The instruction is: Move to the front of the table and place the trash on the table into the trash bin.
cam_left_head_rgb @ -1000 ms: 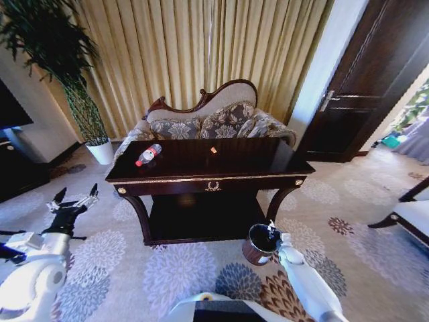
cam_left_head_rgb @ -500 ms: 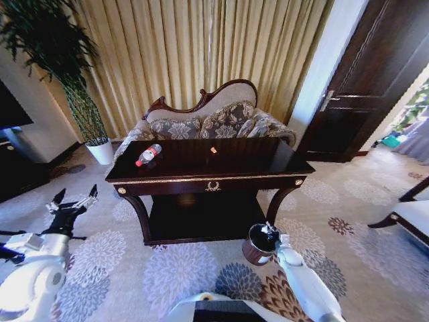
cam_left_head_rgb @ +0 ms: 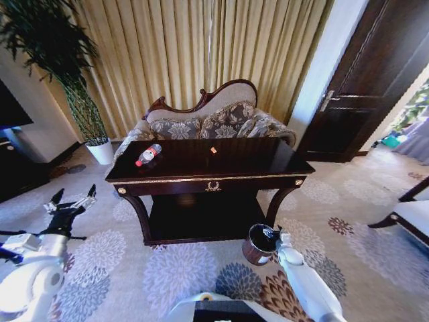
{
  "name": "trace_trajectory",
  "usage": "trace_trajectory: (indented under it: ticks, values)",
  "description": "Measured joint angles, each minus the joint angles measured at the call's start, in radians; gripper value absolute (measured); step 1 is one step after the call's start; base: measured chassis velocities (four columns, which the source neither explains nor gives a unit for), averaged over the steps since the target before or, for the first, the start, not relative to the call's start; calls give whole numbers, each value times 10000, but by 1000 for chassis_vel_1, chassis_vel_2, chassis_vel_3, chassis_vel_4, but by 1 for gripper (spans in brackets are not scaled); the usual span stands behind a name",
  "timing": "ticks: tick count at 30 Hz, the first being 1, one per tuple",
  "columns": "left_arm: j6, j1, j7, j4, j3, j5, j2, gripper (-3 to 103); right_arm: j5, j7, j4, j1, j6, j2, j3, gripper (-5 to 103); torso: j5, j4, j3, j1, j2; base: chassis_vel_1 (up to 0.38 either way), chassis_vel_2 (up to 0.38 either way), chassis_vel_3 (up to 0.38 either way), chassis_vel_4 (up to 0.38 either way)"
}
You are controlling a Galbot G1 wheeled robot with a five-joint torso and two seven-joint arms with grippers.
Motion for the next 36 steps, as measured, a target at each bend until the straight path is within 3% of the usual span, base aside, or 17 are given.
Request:
trace_trajectory:
  ticks: [2,25,30,34,35,36]
  values:
    - [0,2,0,0,2,0,0,100,18,3,0,-12,0,-13,19,100,0,0,0,0,1,0,0,0,0]
    - [2,-39,6,24,25,-17,25,100,240,19,341,-51,-14,-114,124,100,0,1,0,0,0,0,0,0,0]
    - [6,-58,6,23,25,-24,24,100,601,55,1855,-500,-152,-251,355,100,1,0,0,0,0,0,0,0,0]
    - [10,-66,2,22,21,-29,0,100,1368,298,3835,-986,-800,-408,590,100,0,0,0,0,0,0,0,0,0]
    - [11,-72,7,22,20,-30,-19,100,1636,457,4989,-1240,-1110,-481,740,100,-2,0,0,0,0,0,0,0,0]
    - [11,-72,7,22,20,-30,-19,100,1636,457,4989,-1240,-1110,-481,740,100,-2,0,0,0,0,0,0,0,0]
